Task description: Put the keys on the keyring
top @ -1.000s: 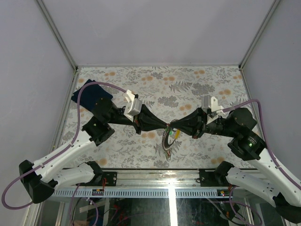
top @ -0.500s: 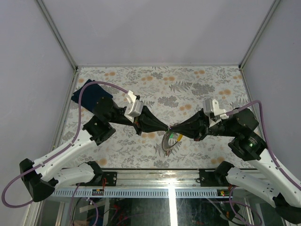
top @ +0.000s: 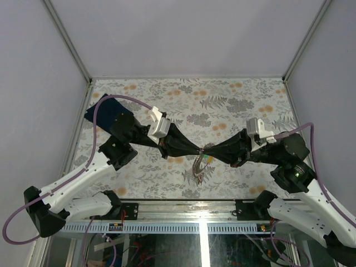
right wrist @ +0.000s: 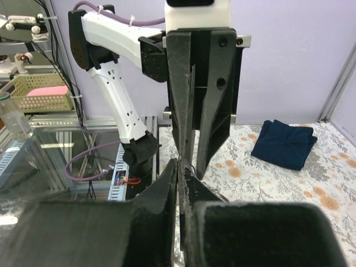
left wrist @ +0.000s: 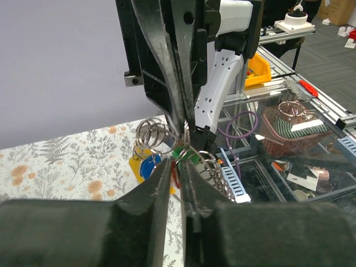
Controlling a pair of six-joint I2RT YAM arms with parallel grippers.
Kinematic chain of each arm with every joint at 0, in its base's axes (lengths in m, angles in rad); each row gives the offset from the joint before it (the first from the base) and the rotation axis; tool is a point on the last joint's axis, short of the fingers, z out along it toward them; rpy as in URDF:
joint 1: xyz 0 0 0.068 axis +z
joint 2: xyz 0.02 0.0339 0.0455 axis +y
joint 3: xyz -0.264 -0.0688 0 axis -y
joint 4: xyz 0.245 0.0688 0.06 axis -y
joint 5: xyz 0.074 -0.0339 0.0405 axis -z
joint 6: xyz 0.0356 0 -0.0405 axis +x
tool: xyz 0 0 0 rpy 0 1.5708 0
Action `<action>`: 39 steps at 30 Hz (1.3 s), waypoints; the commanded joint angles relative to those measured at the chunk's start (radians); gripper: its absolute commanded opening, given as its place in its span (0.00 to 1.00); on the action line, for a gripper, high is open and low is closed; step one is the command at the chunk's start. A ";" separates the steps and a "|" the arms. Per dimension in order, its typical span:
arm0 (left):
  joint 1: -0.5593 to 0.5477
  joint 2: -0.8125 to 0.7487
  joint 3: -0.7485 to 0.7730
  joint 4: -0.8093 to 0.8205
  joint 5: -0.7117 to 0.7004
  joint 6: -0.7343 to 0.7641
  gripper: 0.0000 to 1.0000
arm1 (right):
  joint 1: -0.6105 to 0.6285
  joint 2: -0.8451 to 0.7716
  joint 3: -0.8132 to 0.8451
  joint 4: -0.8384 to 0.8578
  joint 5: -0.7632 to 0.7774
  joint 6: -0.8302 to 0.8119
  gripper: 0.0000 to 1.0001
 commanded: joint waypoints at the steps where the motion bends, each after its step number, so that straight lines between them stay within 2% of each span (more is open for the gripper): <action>1: 0.004 0.013 0.030 0.001 0.003 0.007 0.15 | 0.003 -0.040 -0.017 0.211 0.040 0.067 0.00; 8: 0.005 -0.009 0.028 0.043 -0.035 -0.024 0.17 | 0.003 -0.050 -0.034 0.232 0.071 0.065 0.00; 10: 0.003 -0.018 0.024 0.064 -0.050 -0.039 0.25 | 0.003 -0.043 -0.031 0.224 0.061 0.063 0.00; 13: 0.003 -0.042 0.017 0.093 -0.082 -0.047 0.31 | 0.003 -0.037 -0.025 0.199 0.049 0.048 0.00; 20: 0.002 -0.077 0.012 0.125 -0.100 -0.055 0.32 | 0.002 -0.028 -0.015 0.172 0.033 0.027 0.00; 27: -0.018 -0.040 0.027 0.120 -0.041 -0.055 0.33 | 0.003 -0.019 -0.015 0.188 0.030 0.035 0.00; 39: -0.043 -0.015 0.031 0.117 -0.050 -0.043 0.31 | 0.003 -0.015 -0.023 0.189 0.037 0.036 0.00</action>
